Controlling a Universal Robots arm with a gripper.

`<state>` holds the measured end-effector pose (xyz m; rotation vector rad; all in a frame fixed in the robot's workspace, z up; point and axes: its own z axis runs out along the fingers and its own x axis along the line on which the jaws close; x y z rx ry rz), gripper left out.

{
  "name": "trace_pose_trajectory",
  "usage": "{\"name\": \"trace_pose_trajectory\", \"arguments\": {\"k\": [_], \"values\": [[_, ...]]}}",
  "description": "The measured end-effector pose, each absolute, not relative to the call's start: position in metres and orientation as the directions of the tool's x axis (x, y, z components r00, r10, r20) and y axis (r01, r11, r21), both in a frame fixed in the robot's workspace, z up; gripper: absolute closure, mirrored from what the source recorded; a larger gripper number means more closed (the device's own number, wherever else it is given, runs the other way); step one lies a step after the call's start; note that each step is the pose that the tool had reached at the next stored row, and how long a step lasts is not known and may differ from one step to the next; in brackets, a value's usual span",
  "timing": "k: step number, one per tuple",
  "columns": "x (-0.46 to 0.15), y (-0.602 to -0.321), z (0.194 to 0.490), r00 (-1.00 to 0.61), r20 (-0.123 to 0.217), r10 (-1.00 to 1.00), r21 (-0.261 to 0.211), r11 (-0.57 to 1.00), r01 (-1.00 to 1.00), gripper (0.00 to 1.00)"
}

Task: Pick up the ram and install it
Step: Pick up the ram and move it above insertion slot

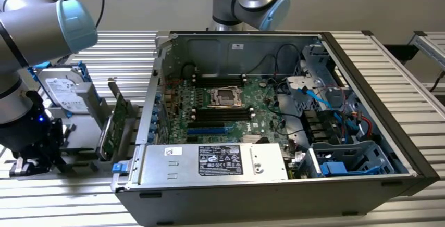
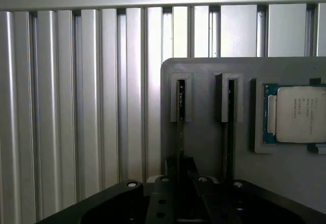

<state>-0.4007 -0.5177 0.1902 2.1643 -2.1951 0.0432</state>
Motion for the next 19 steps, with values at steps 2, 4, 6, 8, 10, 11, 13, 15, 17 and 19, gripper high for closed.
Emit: {"name": "trace_pose_trajectory", "arguments": {"k": [2, 4, 6, 8, 10, 11, 13, 15, 17, 19], "values": [[-0.4007, -0.5177, 0.1902, -0.013, 0.062, -0.998, 0.021, 0.015, -1.000, 0.82], [-0.4007, -0.5177, 0.1902, -0.014, 0.061, -0.998, 0.021, 0.015, -1.000, 0.86], [-0.4007, -0.5177, 0.1902, -0.014, 0.061, -0.998, 0.021, 0.015, -1.000, 0.86], [-0.4007, -0.5177, 0.1902, -0.014, 0.062, -0.998, 0.021, 0.015, -1.000, 0.86], [-0.4007, -0.5177, 0.1902, -0.014, 0.061, -0.998, 0.021, 0.015, -1.000, 0.86], [-0.4007, -0.5177, 0.1902, -0.014, 0.062, -0.998, 0.021, 0.015, -1.000, 0.86], [-0.4007, -0.5177, 0.1902, -0.014, 0.062, -0.998, 0.021, 0.015, -1.000, 0.86], [-0.4007, -0.5177, 0.1903, -0.014, 0.061, -0.998, 0.021, 0.015, -1.000, 0.86], [-0.4008, -0.5177, 0.1936, -0.014, 0.061, -0.998, 0.021, 0.015, -1.000, 0.86], [-0.4008, -0.5176, 0.1995, -0.014, 0.061, -0.998, 0.021, 0.015, -1.000, 0.86]]}}
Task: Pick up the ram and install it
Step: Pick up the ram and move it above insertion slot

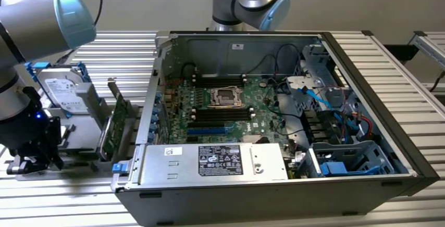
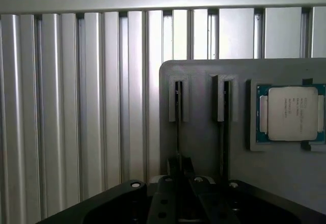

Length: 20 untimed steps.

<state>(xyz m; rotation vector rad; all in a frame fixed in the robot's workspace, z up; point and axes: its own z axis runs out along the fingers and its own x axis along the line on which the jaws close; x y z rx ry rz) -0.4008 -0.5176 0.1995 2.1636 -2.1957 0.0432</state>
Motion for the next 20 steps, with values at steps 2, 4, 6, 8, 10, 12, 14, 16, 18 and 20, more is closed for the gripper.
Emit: {"name": "trace_pose_trajectory", "arguments": {"k": [2, 4, 6, 8, 10, 12, 14, 16, 18, 20], "values": [[-0.401, -0.518, 0.204, -0.014, 0.061, -0.998, 0.021, 0.015, -1.000, 0.86], [-0.401, -0.518, 0.210, -0.014, 0.061, -0.998, 0.021, 0.015, -1.000, 0.86], [-0.401, -0.518, 0.217, -0.014, 0.062, -0.998, 0.021, 0.015, -1.000, 0.86], [-0.401, -0.517, 0.226, -0.014, 0.062, -0.998, 0.021, 0.015, -1.000, 0.86], [-0.401, -0.517, 0.234, -0.014, 0.062, -0.998, 0.021, 0.015, -1.000, 0.86], [-0.401, -0.517, 0.239, -0.014, 0.062, -0.998, 0.021, 0.015, -1.000, 0.86], [-0.401, -0.517, 0.246, -0.014, 0.062, -0.998, 0.022, 0.015, -1.000, 0.86], [-0.399, -0.517, 0.255, -0.014, 0.062, -0.998, 0.023, 0.015, -1.000, 0.86], [-0.396, -0.517, 0.264, -0.014, 0.062, -0.998, 0.024, 0.015, -1.000, 0.86], [-0.389, -0.517, 0.273, -0.014, 0.062, -0.998, 0.027, 0.015, -1.000, 0.86]]}}
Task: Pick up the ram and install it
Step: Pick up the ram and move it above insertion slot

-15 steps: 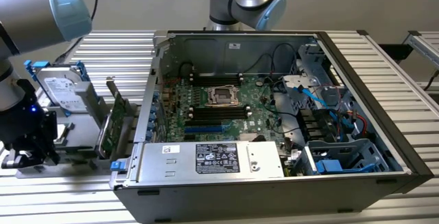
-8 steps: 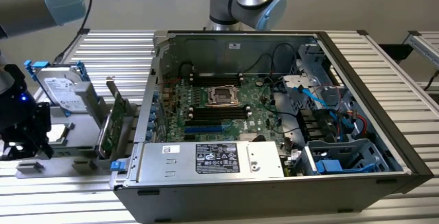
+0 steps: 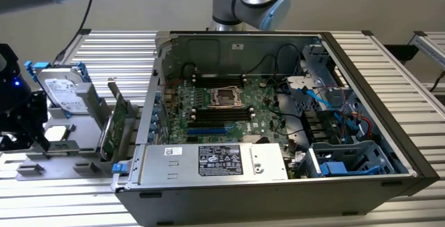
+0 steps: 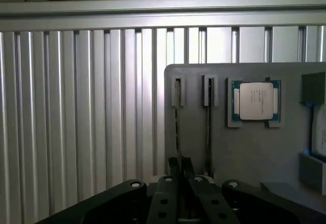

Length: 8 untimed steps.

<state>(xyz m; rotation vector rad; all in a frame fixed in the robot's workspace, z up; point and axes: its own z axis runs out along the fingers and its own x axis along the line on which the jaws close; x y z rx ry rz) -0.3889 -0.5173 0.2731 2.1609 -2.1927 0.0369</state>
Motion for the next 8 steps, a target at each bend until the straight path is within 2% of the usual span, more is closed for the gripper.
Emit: {"name": "trace_pose_trajectory", "arguments": {"k": [8], "values": [[-0.353, -0.517, 0.310, -0.013, 0.062, -0.998, 0.037, 0.015, -0.999, 0.86]]}}
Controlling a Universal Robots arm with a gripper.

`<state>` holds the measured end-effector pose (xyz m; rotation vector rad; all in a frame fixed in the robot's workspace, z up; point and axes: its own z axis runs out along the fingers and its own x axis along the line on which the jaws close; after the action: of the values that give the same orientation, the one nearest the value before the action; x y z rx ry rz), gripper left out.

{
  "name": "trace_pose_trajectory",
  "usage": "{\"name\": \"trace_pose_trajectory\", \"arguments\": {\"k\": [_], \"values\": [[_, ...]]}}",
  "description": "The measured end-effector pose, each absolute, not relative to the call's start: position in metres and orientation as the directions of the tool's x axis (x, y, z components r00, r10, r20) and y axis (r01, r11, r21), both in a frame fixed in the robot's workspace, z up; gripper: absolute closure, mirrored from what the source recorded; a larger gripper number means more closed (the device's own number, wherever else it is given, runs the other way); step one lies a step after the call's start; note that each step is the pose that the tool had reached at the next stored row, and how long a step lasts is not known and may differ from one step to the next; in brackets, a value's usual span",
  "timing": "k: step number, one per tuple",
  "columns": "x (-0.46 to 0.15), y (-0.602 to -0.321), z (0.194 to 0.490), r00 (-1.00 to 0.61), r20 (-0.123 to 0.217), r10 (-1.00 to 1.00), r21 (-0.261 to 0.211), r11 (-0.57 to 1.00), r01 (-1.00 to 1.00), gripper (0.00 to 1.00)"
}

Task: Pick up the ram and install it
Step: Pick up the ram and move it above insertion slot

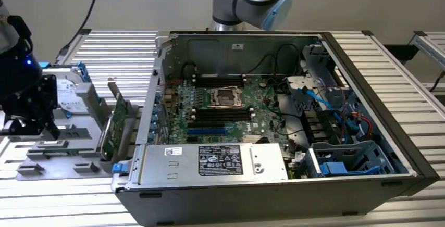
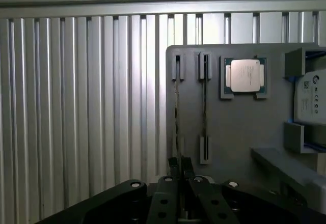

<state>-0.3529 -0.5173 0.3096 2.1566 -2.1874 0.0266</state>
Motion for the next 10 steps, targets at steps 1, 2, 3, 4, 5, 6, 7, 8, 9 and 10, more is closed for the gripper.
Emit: {"name": "trace_pose_trajectory", "arguments": {"k": [1, 2, 3, 4, 5, 6, 7, 8, 9, 10], "values": [[-0.348, -0.517, 0.314, -0.013, 0.062, -0.998, 0.038, 0.015, -0.999, 0.86], [-0.344, -0.517, 0.318, -0.013, 0.062, -0.998, 0.039, 0.015, -0.999, 0.86], [-0.339, -0.517, 0.323, -0.013, 0.062, -0.998, 0.041, 0.015, -0.999, 0.86], [-0.335, -0.517, 0.327, -0.013, 0.062, -0.998, 0.043, 0.015, -0.999, 0.86], [-0.330, -0.517, 0.331, -0.013, 0.062, -0.998, 0.045, 0.015, -0.999, 0.86], [-0.326, -0.517, 0.335, -0.012, 0.062, -0.998, 0.046, 0.015, -0.999, 0.86], [-0.321, -0.517, 0.340, -0.012, 0.062, -0.998, 0.048, 0.015, -0.999, 0.86], [-0.317, -0.517, 0.344, -0.012, 0.062, -0.998, 0.050, 0.015, -0.999, 0.86], [-0.312, -0.517, 0.348, -0.012, 0.062, -0.998, 0.052, 0.015, -0.999, 0.86], [-0.307, -0.517, 0.352, -0.012, 0.062, -0.998, 0.054, 0.015, -0.998, 0.86]]}}
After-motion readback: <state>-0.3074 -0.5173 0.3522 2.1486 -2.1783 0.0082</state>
